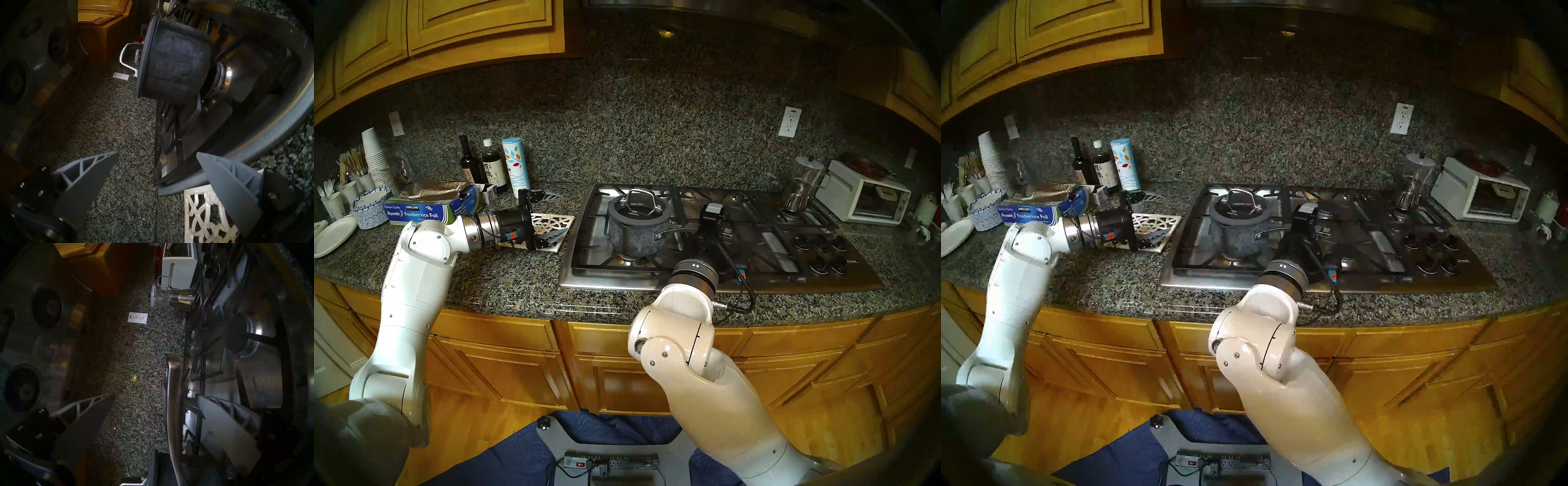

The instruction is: Pick up the pot, put it on the stove, take off the pot lid

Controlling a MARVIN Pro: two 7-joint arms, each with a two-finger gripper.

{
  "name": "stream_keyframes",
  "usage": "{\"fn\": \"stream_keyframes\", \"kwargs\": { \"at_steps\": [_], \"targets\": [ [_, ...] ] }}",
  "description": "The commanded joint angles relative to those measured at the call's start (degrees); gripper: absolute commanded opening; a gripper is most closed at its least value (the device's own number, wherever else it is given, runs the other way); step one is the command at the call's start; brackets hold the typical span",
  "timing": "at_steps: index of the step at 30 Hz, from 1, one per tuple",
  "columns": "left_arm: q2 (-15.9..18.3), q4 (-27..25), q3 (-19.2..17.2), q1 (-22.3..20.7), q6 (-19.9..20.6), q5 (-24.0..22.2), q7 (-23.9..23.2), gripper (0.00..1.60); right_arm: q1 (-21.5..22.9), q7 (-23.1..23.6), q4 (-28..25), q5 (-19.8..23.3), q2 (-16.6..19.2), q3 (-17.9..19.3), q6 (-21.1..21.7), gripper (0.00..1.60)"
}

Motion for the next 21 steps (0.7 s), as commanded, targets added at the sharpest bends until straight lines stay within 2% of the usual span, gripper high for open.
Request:
{"fn": "stream_keyframes", "kwargs": {
  "at_steps": [1, 21],
  "targets": [
    [0.1, -1.2, -0.7, -2.1, -0.1, -0.6, 0.6, 1.6, -0.9, -4.1, -1.6, 0.0, 1.4, 0.1, 0.1, 1.6],
    [0.1, -1.2, -0.7, -2.1, -0.1, -0.6, 0.6, 1.6, -6.7, -3.1, -8.1, -2.7, 3.9, 3.4, 0.1, 1.6]
  ]
}}
